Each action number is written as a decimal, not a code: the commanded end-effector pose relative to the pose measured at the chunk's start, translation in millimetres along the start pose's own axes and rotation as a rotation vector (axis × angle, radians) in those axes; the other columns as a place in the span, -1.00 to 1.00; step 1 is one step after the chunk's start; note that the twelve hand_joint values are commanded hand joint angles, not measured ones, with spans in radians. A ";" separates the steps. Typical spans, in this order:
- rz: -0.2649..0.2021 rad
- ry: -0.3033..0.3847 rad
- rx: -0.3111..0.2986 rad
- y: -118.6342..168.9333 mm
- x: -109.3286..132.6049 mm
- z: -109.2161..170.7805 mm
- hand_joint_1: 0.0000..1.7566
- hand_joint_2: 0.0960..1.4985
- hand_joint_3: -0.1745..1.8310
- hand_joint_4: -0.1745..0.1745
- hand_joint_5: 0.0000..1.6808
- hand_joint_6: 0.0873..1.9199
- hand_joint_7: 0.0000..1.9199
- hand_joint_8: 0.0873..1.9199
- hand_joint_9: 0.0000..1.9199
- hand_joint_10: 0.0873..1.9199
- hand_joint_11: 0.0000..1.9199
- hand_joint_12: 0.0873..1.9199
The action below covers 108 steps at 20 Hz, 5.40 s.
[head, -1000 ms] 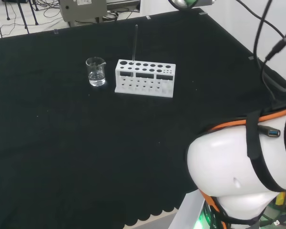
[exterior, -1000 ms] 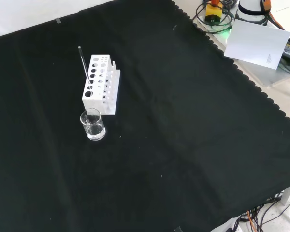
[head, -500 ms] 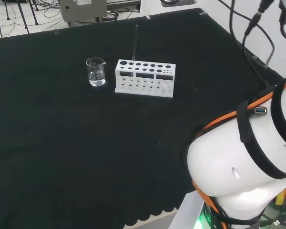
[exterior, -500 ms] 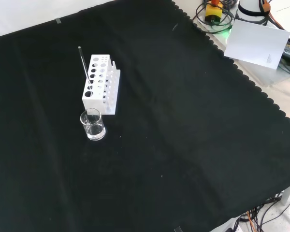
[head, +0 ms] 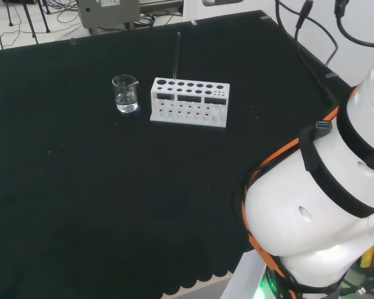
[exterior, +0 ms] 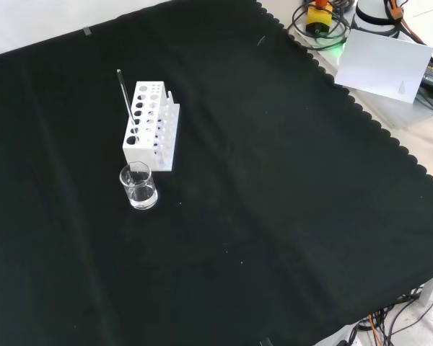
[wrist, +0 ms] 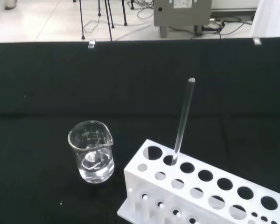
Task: Take the glass rod from the white test tube rack.
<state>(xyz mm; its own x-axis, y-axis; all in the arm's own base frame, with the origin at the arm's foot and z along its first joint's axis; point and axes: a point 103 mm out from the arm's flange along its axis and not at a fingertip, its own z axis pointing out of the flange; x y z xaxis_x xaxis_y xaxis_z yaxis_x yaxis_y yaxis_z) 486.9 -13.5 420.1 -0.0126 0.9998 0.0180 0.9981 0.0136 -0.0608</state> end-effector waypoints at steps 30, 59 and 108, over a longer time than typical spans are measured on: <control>-0.035 0.021 0.153 128.3 -58.7 114.0 -0.39 0.24 -0.45 -0.93 -0.42 -0.93 -0.27 -0.08 0.01 -0.11 -0.29 0.33; -0.043 0.064 0.189 130.4 -56.2 156.0 -0.26 0.19 -0.40 -1.00 -0.38 -0.20 0.05 0.03 0.56 -0.14 0.09 0.25; -0.073 0.063 0.063 98.3 -3.9 61.7 0.51 -0.28 -0.07 -1.00 0.57 -0.71 0.39 -0.14 0.91 -0.33 0.49 -0.03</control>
<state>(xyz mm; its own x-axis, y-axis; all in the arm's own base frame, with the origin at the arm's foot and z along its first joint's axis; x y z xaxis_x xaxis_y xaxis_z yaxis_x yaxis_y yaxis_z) 593.1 -23.1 340.4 -0.0787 0.9918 0.1007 0.9895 0.0900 -0.1131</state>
